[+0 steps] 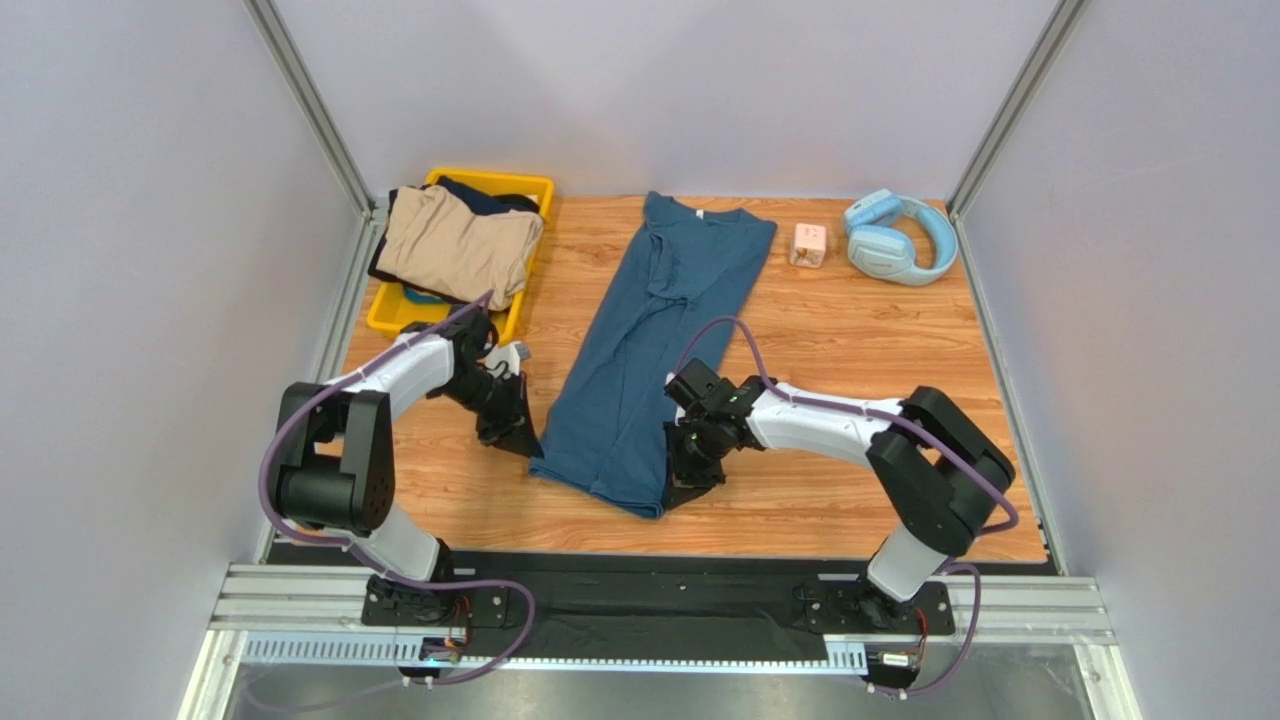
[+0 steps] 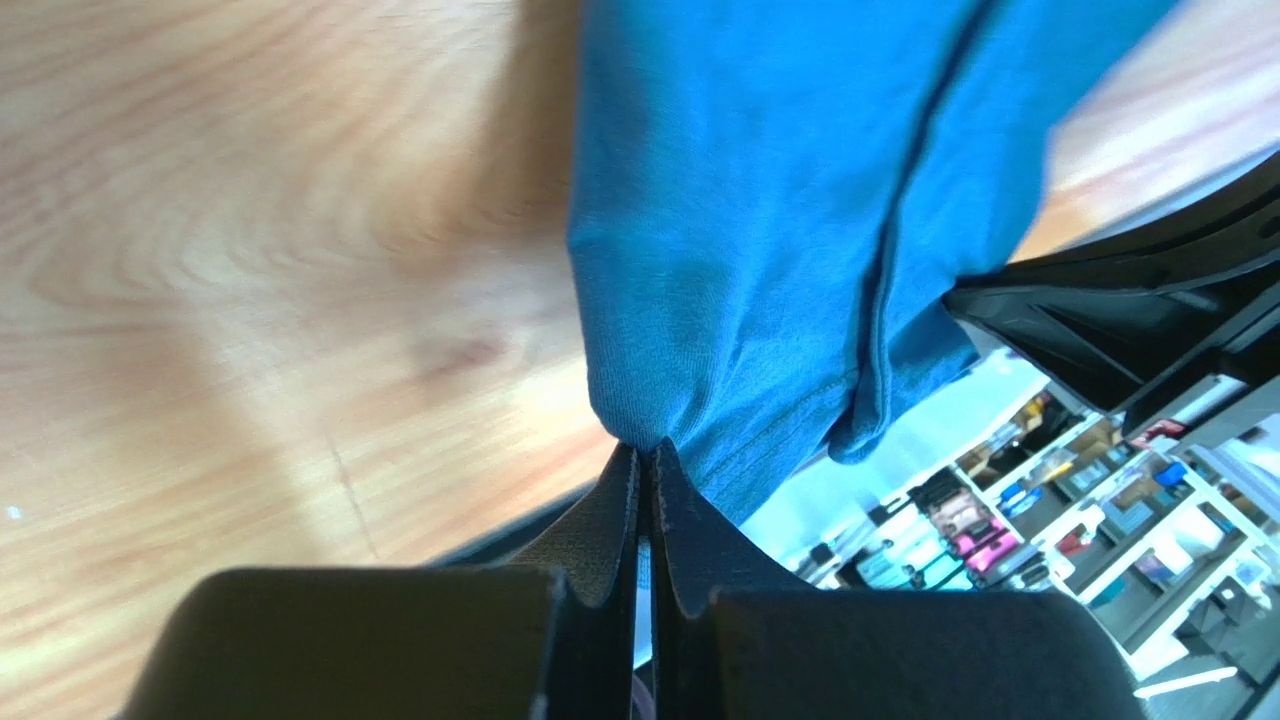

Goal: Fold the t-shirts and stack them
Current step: Fold the tshirt

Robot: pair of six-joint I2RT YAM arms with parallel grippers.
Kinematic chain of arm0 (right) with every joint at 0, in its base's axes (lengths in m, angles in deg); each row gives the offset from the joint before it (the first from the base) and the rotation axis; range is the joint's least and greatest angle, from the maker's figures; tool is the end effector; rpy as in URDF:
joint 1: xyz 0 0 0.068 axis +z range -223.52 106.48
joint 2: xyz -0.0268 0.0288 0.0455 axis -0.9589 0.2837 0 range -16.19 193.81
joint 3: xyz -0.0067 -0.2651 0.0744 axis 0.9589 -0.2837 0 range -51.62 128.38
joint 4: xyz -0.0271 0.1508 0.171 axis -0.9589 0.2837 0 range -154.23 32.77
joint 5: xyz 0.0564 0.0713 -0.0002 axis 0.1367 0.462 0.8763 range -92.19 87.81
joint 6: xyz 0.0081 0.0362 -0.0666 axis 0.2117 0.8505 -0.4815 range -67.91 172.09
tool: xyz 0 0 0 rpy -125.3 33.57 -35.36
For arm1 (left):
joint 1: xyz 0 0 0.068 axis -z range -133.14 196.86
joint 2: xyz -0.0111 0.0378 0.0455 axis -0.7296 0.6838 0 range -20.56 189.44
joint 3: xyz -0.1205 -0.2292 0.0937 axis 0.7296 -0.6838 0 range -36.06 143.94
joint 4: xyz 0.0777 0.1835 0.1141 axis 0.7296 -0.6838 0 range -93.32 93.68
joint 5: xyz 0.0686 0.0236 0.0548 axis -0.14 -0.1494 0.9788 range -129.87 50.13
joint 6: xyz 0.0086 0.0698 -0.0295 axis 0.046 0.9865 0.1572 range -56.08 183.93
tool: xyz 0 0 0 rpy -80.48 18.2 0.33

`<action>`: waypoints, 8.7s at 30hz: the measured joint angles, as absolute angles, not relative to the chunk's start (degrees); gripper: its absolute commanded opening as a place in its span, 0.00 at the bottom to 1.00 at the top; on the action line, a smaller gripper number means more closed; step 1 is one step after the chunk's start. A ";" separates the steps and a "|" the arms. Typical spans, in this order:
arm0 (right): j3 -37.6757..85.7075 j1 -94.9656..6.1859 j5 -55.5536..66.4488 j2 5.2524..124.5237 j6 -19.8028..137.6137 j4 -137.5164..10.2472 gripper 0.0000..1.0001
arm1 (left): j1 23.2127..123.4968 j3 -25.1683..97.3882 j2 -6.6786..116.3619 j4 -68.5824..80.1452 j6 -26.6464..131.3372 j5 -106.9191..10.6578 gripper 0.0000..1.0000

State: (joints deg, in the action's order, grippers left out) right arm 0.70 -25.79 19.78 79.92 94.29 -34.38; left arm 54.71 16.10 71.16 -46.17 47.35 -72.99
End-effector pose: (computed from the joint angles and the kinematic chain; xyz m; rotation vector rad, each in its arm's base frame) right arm 0.1702 0.2232 0.1477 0.2273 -2.9798 -0.7137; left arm 0.2230 -0.0664 0.1639 0.2168 -2.9012 0.8485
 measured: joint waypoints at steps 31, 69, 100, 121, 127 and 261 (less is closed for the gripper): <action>39.91 -52.11 14.39 90.96 82.77 -12.66 0.00 | 60.81 78.09 105.69 -53.47 41.38 -76.05 0.00; 52.91 -61.48 16.35 110.85 84.45 -16.40 0.34 | 64.26 93.74 125.28 -36.31 28.22 -74.22 0.28; 41.00 -53.20 22.21 98.55 84.34 -17.58 0.36 | 68.64 53.83 96.88 -33.93 38.41 -71.38 0.27; 50.86 -51.82 21.40 112.12 83.75 -17.58 0.34 | 70.21 56.34 100.45 -30.21 39.67 -73.10 0.24; 53.94 -51.82 21.34 113.17 83.75 -17.53 0.34 | 70.21 59.03 101.50 -31.35 40.35 -74.02 0.23; 57.50 -53.35 14.84 116.53 74.42 -14.91 0.31 | 65.31 53.83 100.10 -37.34 42.80 -53.91 0.24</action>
